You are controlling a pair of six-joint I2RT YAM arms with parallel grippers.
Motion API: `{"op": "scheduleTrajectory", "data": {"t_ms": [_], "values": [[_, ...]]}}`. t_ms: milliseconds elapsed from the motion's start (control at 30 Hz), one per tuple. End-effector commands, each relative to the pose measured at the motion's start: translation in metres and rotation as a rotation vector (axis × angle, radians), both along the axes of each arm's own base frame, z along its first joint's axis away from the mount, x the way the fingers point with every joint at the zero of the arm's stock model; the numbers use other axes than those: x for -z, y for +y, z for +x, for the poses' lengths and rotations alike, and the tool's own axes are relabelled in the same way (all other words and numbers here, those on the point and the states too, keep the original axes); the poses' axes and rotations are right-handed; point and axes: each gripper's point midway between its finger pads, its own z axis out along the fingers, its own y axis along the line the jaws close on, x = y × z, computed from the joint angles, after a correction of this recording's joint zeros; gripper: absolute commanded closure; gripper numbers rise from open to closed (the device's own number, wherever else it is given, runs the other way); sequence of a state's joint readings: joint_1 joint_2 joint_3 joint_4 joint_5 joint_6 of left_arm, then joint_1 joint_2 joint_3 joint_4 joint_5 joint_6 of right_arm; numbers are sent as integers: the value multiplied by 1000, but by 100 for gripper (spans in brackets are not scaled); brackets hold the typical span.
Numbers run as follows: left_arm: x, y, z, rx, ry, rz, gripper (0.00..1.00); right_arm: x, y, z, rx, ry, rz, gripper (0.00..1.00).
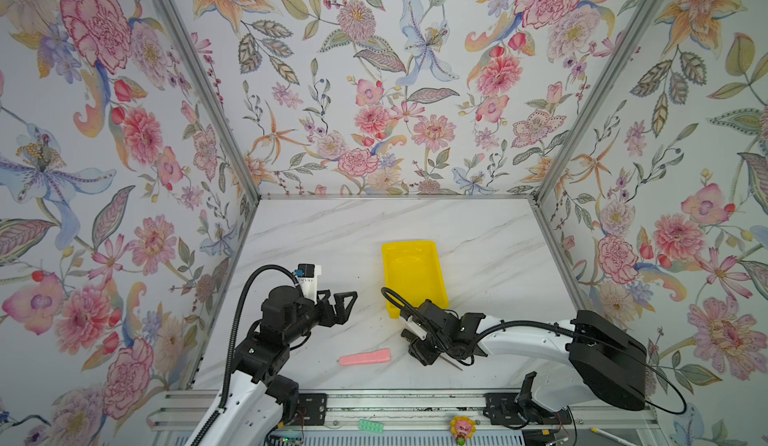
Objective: Put the screwdriver in the bin
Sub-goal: Pick up the screwdriver from the bottom-center of the table.
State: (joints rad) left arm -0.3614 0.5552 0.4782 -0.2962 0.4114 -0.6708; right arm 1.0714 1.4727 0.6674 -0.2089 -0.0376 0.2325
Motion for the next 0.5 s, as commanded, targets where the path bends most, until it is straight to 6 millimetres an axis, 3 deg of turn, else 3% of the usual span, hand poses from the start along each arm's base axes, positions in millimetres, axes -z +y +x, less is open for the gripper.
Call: {"op": "scheduleTrajectory", "data": {"t_ms": [0,300,467], "values": [[9,2,-4,-16,33,4,1,5,2,-1,-14,3,-6,47],[11,4,1,-32,25,15,1,5,-4,-3,-24,-42,-43,75],[10,3,3,-28,13,14,1,-8,-5,1,-15,-72,-36,94]]}}
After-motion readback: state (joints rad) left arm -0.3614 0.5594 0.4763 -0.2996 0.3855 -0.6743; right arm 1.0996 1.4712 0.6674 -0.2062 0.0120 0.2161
